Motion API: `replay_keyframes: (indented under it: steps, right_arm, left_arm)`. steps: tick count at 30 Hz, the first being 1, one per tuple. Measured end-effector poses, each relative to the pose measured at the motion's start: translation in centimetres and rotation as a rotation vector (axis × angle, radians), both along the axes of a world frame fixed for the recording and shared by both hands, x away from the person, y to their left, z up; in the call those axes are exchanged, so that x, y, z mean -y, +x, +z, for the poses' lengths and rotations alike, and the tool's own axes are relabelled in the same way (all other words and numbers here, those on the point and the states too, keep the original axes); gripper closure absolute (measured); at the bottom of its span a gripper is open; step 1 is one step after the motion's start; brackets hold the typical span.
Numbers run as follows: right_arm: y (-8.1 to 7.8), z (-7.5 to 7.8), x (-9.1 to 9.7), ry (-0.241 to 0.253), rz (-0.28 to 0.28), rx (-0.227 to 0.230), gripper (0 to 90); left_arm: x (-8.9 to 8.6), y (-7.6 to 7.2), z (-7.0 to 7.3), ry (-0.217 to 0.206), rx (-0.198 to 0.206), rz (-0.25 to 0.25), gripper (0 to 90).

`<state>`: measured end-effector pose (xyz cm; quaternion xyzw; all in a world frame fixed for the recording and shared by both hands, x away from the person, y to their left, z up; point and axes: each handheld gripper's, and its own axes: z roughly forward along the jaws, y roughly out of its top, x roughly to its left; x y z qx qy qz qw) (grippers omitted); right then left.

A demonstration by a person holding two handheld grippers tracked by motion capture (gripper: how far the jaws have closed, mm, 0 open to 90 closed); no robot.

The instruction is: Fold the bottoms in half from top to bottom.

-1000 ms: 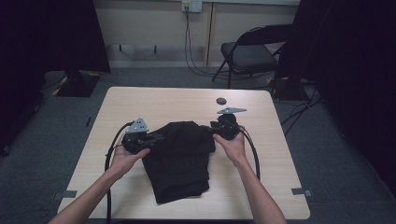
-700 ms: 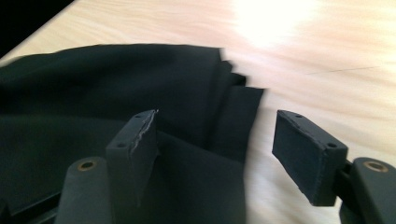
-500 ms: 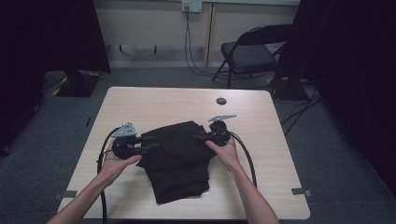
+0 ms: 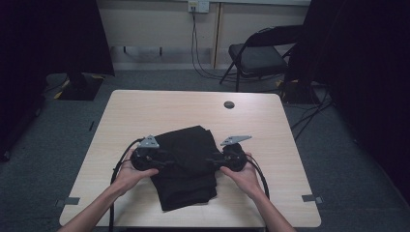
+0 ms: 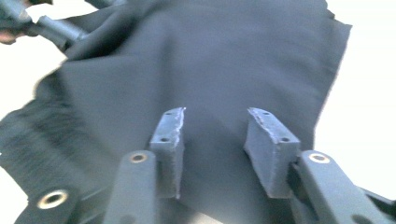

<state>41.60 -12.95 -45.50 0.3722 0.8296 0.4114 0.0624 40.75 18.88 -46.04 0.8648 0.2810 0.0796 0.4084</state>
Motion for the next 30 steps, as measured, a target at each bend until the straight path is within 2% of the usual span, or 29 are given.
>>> replay_keyframes:
  steps: [1, 2, 3, 5, 6, 7, 9, 10, 12, 14, 15, 16, 17, 20, 23, 25, 28, 30]
  right_arm:
    - [0.2, -0.3, 0.4, 0.002, -0.024, -0.007, 49.3]
    - [0.4, -0.8, 0.7, -0.001, -0.048, -0.008, 45.4]
    - [0.6, -1.0, 0.8, -0.009, -0.06, -0.009, 41.5]
    - [1.0, -1.4, 1.3, 0.005, -0.084, -0.025, 40.4]
    - [1.2, -1.5, 1.5, 0.017, -0.087, -0.031, 39.3]
    - [1.4, -1.6, 1.6, 0.036, -0.093, -0.043, 38.4]
    - [1.6, -1.9, 1.7, 0.075, -0.086, -0.08, 38.2]
    - [1.5, -2.1, 1.6, 0.069, -0.083, -0.091, 38.1]
    - [1.4, -2.5, 1.3, 0.064, -0.061, -0.111, 42.6]
    - [1.0, -2.7, 1.2, 0.071, -0.04, -0.118, 55.8]
    - [0.8, -2.7, 1.1, 0.065, -0.026, -0.118, 61.9]
    - [0.5, -2.7, 1.1, 0.059, -0.019, -0.119, 71.9]
    - [0.1, -2.7, 0.9, 0.056, -0.002, -0.12, 78.0]
    - [-0.8, -2.5, 0.6, 0.014, 0.02, -0.106, 87.1]
    - [-1.8, -1.9, 1.1, 0.008, 0.027, -0.092, 87.9]
    - [-2.4, -1.4, 1.8, 0.01, 0.004, -0.081, 88.2]
    - [-2.9, -0.9, 3.5, -0.007, -0.056, -0.076, 88.3]
    - [-3.1, -0.7, 4.8, 0.003, -0.1, -0.066, 88.3]
  left_arm:
    - [0.1, -0.2, 0.2, -0.011, 0.009, 0.004, 80.9]
    - [0.0, -0.2, 0.6, -0.043, -0.004, -0.011, 86.2]
    - [-0.1, -0.6, 1.2, -0.057, 0.025, -0.017, 87.4]
    - [-0.6, -1.2, 2.5, -0.138, 0.03, -0.031, 87.7]
    - [-0.9, -1.7, 3.2, -0.163, 0.044, -0.031, 87.7]
    - [-1.2, -2.1, 3.8, -0.167, 0.06, -0.036, 87.7]
    - [-1.8, -2.9, 4.5, -0.204, 0.059, -0.048, 87.7]
    - [-2.0, -3.3, 4.5, -0.202, 0.057, -0.051, 87.5]
    - [-2.3, -3.8, 4.1, -0.168, 0.035, -0.057, 87.4]
    - [-2.3, -4.2, 3.1, -0.13, -0.011, -0.052, 87.4]
    - [-2.2, -4.4, 2.4, -0.11, -0.02, -0.05, 87.4]
    - [-2.1, -4.5, 1.6, -0.097, -0.039, -0.048, 87.5]
    - [-1.8, -4.5, 0.9, -0.082, -0.06, -0.051, 87.5]
    - [-0.9, -4.3, -0.6, -0.006, -0.08, -0.045, 87.6]
    - [-0.1, -3.1, -1.7, 0.043, -0.088, -0.015, 87.7]
    - [0.4, -2.4, -2.0, 0.035, -0.097, -0.008, 87.7]
    - [2.0, -1.1, -1.5, 0.035, -0.046, 0.0, 87.9]
    - [2.9, -0.1, -1.2, -0.008, -0.04, 0.014, 87.9]
